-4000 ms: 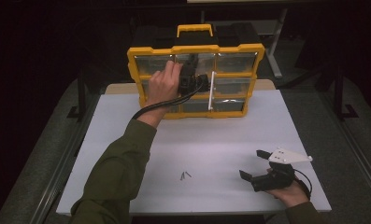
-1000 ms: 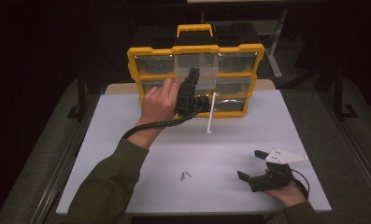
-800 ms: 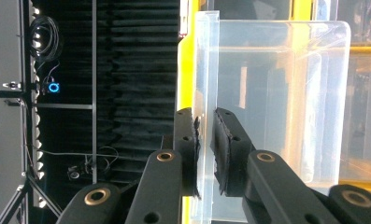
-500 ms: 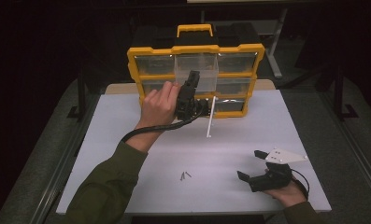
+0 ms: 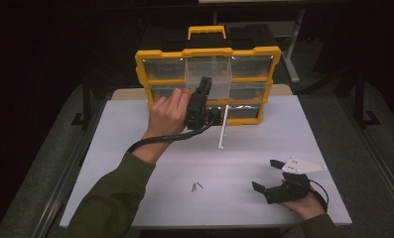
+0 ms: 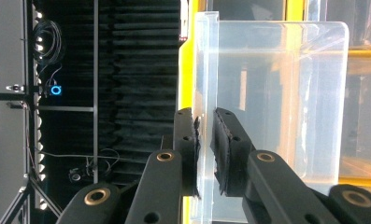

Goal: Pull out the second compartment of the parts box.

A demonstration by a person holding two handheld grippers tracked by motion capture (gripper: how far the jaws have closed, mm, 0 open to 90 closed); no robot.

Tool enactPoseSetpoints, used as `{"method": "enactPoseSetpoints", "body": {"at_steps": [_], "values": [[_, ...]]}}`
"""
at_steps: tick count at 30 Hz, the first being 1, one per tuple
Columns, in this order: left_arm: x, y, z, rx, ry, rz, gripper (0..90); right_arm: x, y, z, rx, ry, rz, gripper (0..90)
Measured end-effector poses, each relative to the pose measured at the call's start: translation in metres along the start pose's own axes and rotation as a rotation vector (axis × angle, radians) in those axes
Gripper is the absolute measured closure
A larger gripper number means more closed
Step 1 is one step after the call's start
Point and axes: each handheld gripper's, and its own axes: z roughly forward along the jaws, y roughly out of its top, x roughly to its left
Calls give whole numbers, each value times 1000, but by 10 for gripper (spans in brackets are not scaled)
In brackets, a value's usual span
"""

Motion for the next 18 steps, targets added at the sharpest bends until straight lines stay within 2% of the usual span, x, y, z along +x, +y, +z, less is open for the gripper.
{"method": "enactPoseSetpoints", "body": {"at_steps": [18], "values": [[-1,1,-2,-4,7,-3,801,0,0,0,0,-1,0,0]]}}
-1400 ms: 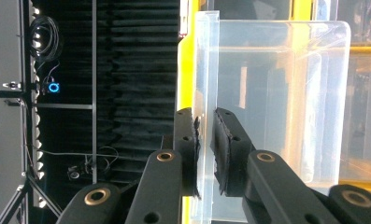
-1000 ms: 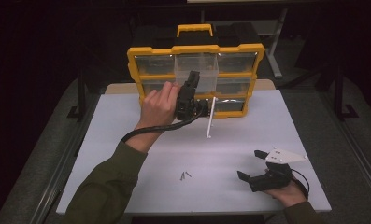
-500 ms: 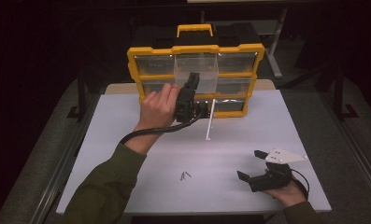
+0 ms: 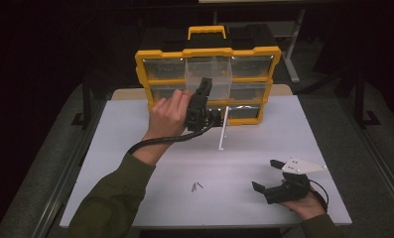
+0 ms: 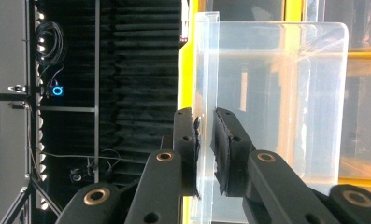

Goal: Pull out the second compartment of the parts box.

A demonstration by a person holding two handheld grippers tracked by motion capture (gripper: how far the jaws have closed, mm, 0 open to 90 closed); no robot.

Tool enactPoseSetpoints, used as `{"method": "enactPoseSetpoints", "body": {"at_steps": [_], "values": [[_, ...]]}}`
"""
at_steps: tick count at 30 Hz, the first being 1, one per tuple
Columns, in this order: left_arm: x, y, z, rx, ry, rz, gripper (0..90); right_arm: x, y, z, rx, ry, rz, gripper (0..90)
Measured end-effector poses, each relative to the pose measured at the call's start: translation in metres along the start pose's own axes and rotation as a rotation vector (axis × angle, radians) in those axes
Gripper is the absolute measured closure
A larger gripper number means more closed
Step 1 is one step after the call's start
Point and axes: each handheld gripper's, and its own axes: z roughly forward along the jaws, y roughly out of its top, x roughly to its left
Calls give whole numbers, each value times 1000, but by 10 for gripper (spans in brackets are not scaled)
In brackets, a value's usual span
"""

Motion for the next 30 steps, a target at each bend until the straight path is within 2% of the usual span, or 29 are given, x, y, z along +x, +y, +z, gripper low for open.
{"method": "enactPoseSetpoints", "body": {"at_steps": [7,18,20,30], "values": [[-1,0,-1,1,3,-1,787,0,0,0,2,-1,2,0],[-5,-5,-4,17,27,-7,665,0,0,0,1,-1,1,0],[-8,-6,-5,13,43,-16,606,0,0,0,4,-2,1,0],[-19,-8,-11,7,36,-38,505,-1,0,1,3,-6,4,0]]}}
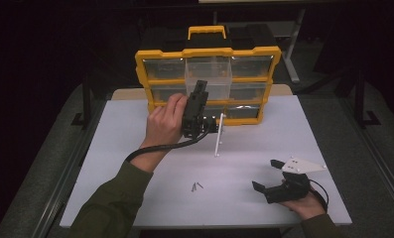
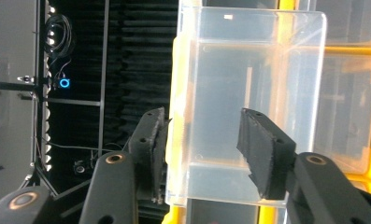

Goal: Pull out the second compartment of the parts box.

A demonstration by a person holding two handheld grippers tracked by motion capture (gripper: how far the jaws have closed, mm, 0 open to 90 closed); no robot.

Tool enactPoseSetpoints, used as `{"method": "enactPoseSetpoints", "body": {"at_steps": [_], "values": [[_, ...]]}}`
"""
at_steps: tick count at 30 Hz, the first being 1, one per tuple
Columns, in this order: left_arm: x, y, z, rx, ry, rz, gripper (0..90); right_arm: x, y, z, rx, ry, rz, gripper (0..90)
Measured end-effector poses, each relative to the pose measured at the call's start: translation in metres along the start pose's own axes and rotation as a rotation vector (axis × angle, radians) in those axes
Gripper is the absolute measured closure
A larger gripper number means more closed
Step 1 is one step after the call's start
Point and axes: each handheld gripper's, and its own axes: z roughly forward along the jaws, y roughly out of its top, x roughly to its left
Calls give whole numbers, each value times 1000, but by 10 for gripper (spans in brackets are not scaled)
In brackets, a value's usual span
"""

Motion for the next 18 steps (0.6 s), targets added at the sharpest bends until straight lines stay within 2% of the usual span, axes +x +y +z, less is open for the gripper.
{"method": "enactPoseSetpoints", "body": {"at_steps": [18], "values": [[-20,3,-15,-10,-21,0,464,0,0,0,2,0,-4,0]]}}
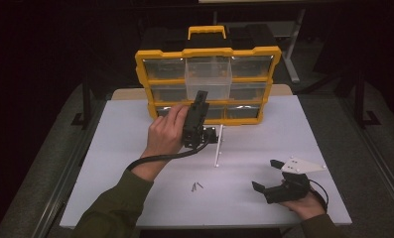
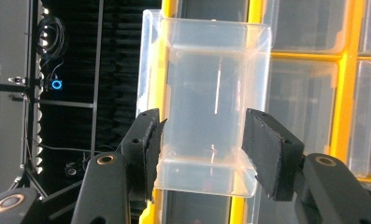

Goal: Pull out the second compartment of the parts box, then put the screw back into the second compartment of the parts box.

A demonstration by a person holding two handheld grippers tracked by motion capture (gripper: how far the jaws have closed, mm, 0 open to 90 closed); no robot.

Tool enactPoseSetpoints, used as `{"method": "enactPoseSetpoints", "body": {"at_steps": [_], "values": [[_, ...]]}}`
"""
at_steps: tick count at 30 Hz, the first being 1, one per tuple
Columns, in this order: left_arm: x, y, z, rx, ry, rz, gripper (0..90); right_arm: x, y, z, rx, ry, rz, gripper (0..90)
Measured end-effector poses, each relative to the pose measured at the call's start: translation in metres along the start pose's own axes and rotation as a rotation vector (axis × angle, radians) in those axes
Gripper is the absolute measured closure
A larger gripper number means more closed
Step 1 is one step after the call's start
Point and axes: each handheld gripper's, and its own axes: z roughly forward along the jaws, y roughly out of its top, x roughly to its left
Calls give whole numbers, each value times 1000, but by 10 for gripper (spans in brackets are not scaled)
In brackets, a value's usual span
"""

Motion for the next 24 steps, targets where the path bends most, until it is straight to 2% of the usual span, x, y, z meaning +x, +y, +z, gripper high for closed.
{"method": "enactPoseSetpoints", "body": {"at_steps": [10,24], "values": [[-17,4,-6,-11,-18,-8,420,0,0,-1,1,1,-2,0],[-43,5,-11,-13,-76,-32,367,0,0,1,4,2,5,0]]}}
